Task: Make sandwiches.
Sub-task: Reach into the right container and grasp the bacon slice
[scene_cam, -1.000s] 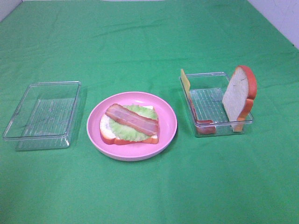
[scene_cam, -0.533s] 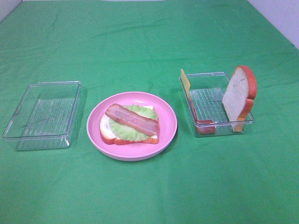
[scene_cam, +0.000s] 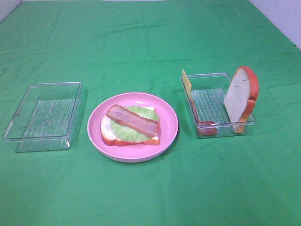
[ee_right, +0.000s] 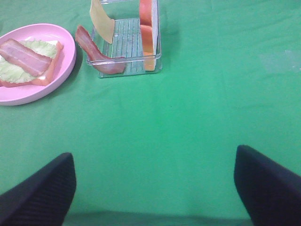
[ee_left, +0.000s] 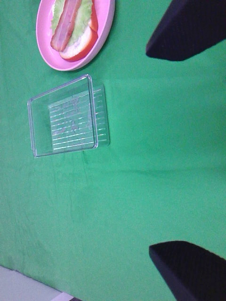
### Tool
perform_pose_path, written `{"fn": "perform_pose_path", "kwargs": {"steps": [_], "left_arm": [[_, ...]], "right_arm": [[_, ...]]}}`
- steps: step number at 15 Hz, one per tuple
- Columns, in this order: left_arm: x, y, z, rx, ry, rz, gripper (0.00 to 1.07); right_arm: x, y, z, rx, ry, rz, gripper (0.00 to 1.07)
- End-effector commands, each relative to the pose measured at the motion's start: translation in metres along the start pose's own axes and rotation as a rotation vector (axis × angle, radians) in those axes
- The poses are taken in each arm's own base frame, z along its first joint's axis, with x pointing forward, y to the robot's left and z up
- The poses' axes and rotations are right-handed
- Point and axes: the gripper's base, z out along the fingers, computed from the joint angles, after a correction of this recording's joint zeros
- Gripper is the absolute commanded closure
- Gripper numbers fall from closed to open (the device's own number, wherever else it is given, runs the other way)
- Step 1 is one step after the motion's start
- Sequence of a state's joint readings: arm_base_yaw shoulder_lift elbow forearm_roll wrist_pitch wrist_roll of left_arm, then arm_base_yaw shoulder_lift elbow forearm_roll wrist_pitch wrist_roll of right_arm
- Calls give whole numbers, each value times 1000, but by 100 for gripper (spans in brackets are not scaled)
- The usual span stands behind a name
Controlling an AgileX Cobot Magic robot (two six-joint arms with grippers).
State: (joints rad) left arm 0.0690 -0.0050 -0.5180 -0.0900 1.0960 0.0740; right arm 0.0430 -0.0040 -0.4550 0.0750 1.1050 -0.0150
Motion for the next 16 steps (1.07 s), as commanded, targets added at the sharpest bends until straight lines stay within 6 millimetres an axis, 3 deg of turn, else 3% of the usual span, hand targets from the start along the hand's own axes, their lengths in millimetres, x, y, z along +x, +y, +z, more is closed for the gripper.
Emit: {"fn": "perform_pose_path", "kwargs": {"steps": [1, 16], "left_arm": [[0, 0, -1, 3, -28, -9, 9], [0, 0, -1, 4, -29, -12, 9]], "right_arm": [[2, 0, -2, 3, -25, -10, 20], [2, 0, -2, 3, -25, -10, 20]]}}
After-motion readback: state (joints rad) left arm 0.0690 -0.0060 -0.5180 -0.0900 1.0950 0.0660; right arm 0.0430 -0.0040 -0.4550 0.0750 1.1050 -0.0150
